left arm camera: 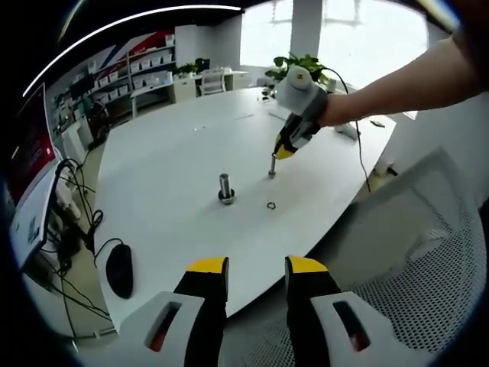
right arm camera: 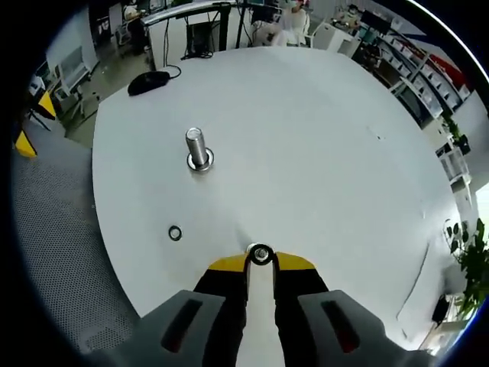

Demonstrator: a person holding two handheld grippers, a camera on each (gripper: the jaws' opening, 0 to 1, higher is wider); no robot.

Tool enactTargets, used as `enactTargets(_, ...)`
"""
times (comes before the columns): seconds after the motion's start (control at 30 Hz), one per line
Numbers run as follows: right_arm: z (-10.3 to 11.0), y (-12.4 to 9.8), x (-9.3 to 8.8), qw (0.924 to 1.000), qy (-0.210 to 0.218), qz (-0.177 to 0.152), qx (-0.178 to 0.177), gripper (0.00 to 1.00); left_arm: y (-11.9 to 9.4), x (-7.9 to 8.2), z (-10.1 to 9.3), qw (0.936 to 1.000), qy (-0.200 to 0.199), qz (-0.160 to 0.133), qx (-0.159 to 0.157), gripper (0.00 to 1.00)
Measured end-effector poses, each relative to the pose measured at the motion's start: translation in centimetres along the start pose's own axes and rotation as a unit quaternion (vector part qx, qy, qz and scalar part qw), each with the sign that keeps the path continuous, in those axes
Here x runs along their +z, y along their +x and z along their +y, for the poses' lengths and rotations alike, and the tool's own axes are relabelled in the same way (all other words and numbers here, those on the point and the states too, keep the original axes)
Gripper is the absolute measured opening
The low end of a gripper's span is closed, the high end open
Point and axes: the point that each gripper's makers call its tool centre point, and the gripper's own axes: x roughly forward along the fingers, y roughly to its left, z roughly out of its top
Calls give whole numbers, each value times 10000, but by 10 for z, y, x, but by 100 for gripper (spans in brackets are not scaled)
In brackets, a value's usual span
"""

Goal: Place the washer onto the threaded stud by aligning its center hole with the stud, sliding it down to the base, and recovering from edge contact or off-axis alignment until the washer reaches the visible bottom stop.

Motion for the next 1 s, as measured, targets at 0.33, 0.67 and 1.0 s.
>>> enactTargets(0.33, -3, 6, -4, 10000, -3, 81, 30, 14, 1, 0, -1, 10000, -7, 10, -14, 28)
enactTargets(0.67, 0, 12, -3, 9998, -29, 165, 112, 14, 1, -1, 0, 10000, -20, 22, -12, 28)
enactTargets(1.0, 0, 25, -12, 9994, 40, 262, 232, 14, 1, -3, 1, 10000, -33, 77, -12, 28)
